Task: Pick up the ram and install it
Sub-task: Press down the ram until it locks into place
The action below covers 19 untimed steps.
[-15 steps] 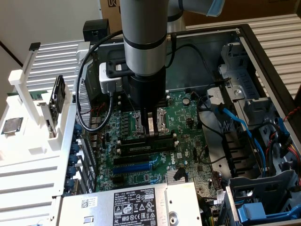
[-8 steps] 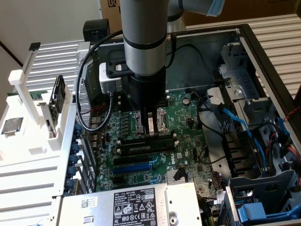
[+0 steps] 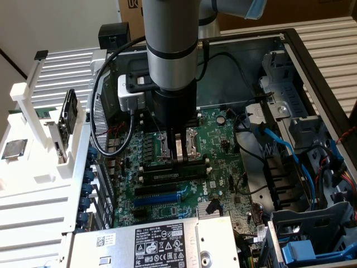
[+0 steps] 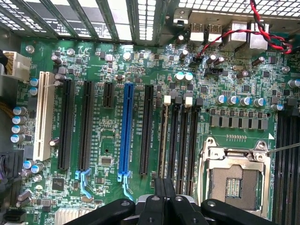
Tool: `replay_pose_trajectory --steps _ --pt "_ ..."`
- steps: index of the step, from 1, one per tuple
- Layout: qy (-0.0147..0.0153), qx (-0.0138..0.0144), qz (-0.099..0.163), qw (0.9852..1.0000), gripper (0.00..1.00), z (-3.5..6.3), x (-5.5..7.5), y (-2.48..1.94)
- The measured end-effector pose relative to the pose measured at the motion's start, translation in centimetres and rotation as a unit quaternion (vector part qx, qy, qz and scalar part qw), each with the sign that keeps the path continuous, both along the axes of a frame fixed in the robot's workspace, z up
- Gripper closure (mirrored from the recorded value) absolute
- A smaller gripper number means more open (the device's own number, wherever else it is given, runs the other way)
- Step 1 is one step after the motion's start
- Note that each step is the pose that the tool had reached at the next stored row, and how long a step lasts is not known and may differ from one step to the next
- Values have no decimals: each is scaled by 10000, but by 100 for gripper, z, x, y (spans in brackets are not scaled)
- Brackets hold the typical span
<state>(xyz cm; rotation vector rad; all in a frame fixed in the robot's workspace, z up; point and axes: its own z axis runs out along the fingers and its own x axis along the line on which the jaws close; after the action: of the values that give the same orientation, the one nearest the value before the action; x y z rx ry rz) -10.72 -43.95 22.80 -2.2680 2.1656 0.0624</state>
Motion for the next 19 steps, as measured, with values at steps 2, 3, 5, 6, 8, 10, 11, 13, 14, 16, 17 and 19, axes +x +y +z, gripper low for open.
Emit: replay_pose_trajectory --steps 2,3,5,6,8,10,11,13,14,16,17,19 --pt "0 3 0 10000 89 -3 0 0" --pt "0 4 0 10000 89 -3 0 0" --pt "-1 8 0 10000 89 -6 0 1" --pt "-1 8 0 10000 89 -7 0 0" --pt "0 11 0 10000 89 -10 0 0" --pt "-1 13 0 10000 89 -13 0 0" --pt "0 15 0 10000 89 -15 0 0" --pt "0 17 0 10000 89 -16 0 0" --pt "0 20 0 10000 89 -17 0 0" --pt "0 25 0 10000 89 -18 0 1" --pt "0 27 0 10000 89 -17 0 0" --pt "0 30 0 10000 89 -17 0 0"
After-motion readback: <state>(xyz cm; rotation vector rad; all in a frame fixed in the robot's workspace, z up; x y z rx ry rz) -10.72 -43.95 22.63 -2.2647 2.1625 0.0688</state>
